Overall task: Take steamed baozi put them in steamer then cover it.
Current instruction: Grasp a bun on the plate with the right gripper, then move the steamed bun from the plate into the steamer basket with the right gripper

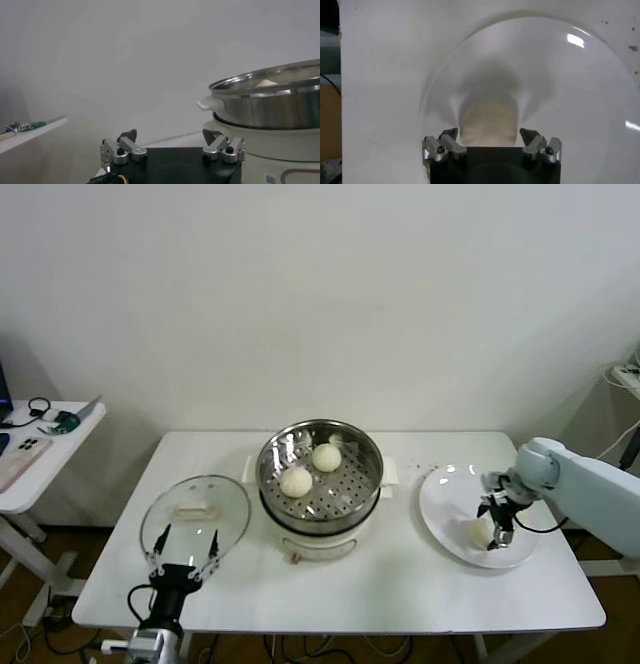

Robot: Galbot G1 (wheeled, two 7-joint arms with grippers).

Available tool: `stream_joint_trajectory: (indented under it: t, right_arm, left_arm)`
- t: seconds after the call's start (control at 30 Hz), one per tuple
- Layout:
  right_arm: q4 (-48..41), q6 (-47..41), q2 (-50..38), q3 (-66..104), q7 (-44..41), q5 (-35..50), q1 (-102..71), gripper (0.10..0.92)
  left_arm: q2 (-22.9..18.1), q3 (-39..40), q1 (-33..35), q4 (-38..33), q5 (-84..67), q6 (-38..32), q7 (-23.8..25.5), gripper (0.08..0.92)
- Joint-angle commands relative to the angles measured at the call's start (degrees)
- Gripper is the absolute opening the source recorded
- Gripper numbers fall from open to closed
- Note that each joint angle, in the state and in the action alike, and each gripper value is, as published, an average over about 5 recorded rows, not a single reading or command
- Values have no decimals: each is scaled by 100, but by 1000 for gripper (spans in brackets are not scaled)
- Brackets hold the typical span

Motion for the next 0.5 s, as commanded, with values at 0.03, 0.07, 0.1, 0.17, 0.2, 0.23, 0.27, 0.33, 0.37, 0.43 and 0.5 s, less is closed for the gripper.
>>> stream_joint_trajectory:
  t: [0.03, 0.07, 0.1, 0.17, 0.2, 0.23, 0.27, 0.33, 0.37, 0.43, 0.5]
  right_arm:
    - [-152, 28, 107, 73, -24, -65, -83, 776]
    - [-153, 32, 105, 73, -32, -63, -78, 764]
    - [-153, 35, 102, 75, -39, -63, -74, 753]
    - [-150, 39, 96, 78, -50, -54, -60, 733]
    - [-146, 43, 92, 79, -54, -50, -45, 727]
    - [-135, 47, 84, 76, -57, -39, -24, 720]
    - [-120, 52, 75, 70, -60, -25, 3, 717]
    - [-49, 64, 38, 20, -63, 29, 107, 714]
    - [12, 83, 12, -35, -66, 69, 198, 713]
    - [178, 182, -44, -214, -92, 147, 497, 712]
    - [374, 404, -78, -510, -153, 208, 963, 710]
  left_arm:
    - [0, -3, 5, 2, -3, -7, 0, 823]
    - [0, -4, 4, 2, -4, -7, 0, 823]
    - [1, -5, 3, 1, -5, -7, -1, 823]
    - [2, -6, 1, 1, -7, -6, -2, 823]
    - [2, -6, 1, 0, -8, -7, -2, 823]
    - [1, -7, 2, 0, -9, -7, -2, 823]
    - [1, -8, 3, -1, -9, -8, -3, 823]
    - [0, -9, 8, -2, -10, -12, -3, 823]
    - [0, -11, 10, -2, -11, -15, -3, 823]
    - [-1, -14, 14, -2, -13, -20, -3, 823]
    - [2, -17, 19, -6, -16, -23, -3, 823]
